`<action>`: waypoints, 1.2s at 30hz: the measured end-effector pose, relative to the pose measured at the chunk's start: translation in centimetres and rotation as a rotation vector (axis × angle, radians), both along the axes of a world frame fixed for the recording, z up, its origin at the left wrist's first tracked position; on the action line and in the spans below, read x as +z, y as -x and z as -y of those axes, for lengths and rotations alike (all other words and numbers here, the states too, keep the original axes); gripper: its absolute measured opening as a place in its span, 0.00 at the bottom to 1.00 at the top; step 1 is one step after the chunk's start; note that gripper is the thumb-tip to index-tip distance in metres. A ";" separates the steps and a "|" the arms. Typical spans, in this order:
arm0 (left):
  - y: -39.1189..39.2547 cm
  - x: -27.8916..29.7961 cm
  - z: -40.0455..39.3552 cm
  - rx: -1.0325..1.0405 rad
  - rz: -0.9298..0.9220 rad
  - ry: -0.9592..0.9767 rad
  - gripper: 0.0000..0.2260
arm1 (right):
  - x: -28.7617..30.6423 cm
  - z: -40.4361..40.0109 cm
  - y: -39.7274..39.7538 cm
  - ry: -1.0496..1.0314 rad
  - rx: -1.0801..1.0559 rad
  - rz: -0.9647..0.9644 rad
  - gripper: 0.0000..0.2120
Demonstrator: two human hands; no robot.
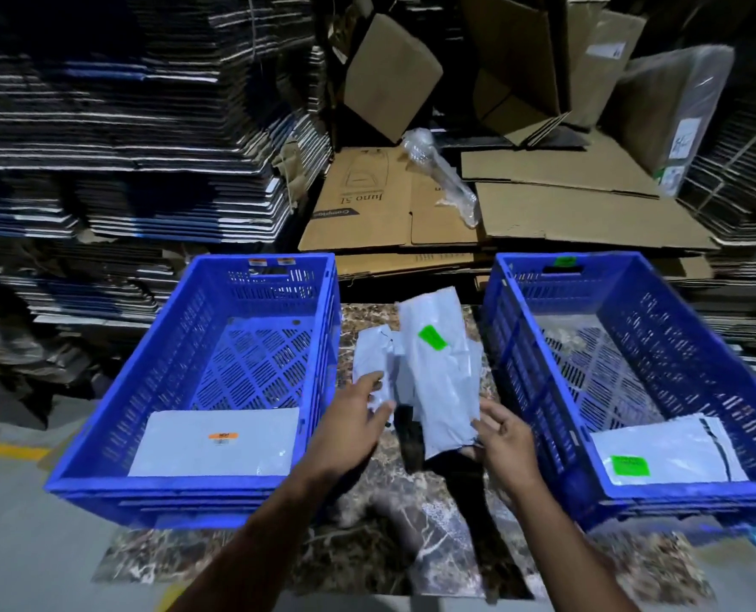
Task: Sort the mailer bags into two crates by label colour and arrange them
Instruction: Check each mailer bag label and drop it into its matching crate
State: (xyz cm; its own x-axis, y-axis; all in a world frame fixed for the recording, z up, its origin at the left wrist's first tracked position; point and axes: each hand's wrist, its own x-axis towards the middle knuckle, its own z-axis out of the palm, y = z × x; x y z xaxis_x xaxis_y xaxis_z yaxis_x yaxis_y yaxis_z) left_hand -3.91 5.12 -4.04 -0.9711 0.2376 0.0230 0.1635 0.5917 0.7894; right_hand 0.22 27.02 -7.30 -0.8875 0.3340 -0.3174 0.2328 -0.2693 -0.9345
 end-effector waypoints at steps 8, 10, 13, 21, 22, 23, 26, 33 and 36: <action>-2.7 2.3 -2.4 0.005 0.282 -0.764 0.21 | 3.8 2.5 -4.7 -0.206 0.095 -0.232 0.10; -3.4 2.6 -2.4 -0.011 0.271 -0.792 0.23 | 4.8 2.3 -5.0 -0.234 0.131 -0.263 0.11; -4.2 3.0 -2.7 -0.047 0.260 -0.818 0.26 | 5.4 2.3 -5.4 -0.382 0.197 -0.362 0.13; -4.1 4.8 -2.6 0.023 0.250 -0.797 0.13 | 5.9 3.1 -6.8 -0.411 0.205 -0.390 0.08; -4.2 4.7 -2.5 0.027 0.247 -0.785 0.13 | 6.2 3.2 -6.8 -0.395 0.199 -0.384 0.08; -4.3 4.7 -2.5 0.027 0.249 -0.767 0.13 | 6.6 3.3 -6.8 -0.382 0.182 -0.378 0.08; -5.0 4.4 -2.6 -0.009 0.248 -0.699 0.12 | 7.5 3.3 -6.3 -0.391 0.083 -0.332 0.07; -5.6 4.2 -2.8 -0.002 0.252 -0.674 0.11 | 7.7 3.2 -5.9 -0.445 -0.006 -0.292 0.05; -5.6 4.5 -3.0 -0.002 0.274 -0.696 0.11 | 7.4 3.0 -5.7 -0.409 -0.030 -0.290 0.04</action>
State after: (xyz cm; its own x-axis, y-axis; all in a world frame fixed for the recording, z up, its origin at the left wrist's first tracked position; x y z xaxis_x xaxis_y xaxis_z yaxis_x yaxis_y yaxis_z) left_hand 1.70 8.08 0.44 -0.9633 0.2581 -0.0735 -0.0920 -0.0600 0.9940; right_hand 5.94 24.05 0.13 -0.9079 0.4062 0.1035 -0.0546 0.1304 -0.9900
